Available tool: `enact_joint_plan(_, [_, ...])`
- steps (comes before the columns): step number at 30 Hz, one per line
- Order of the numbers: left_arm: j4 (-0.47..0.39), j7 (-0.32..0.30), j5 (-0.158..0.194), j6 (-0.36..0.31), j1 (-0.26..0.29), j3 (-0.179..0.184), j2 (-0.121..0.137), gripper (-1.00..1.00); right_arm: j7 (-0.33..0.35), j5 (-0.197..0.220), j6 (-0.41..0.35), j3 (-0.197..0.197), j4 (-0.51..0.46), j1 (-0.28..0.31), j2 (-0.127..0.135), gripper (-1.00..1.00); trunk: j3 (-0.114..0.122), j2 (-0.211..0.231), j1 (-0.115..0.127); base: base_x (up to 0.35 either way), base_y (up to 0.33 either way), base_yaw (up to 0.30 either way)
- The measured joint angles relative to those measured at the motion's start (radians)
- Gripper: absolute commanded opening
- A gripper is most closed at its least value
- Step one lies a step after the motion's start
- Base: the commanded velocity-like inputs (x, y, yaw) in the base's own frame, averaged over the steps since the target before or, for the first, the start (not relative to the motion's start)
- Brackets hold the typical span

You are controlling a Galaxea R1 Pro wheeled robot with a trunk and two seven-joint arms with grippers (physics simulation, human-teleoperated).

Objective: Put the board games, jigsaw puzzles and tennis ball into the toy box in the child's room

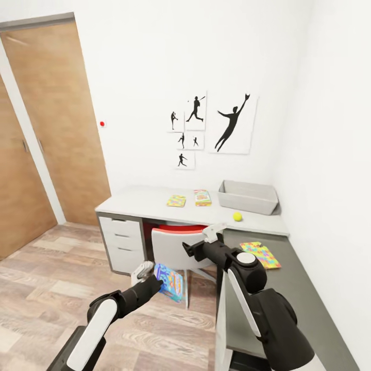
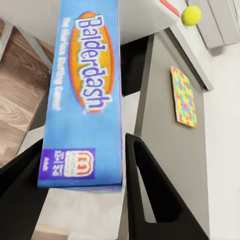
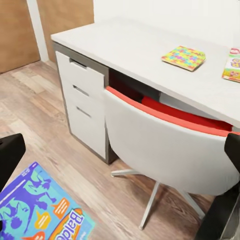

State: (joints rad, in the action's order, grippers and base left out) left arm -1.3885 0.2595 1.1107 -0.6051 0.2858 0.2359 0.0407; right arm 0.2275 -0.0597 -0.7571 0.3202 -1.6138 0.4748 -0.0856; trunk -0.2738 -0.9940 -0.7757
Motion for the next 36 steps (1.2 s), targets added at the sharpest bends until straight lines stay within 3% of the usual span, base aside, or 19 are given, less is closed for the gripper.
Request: enact_joint_plan(36, [0.004, 0.001, 0.001, 0.0, 0.0, -0.001, 0.0, -1.0, 0.0, 0.0, -0.003, 0.006, 0.0, 0.0, 0.0, 1.0, -0.015, 0.0, 0.0, 0.0, 0.0, 0.292])
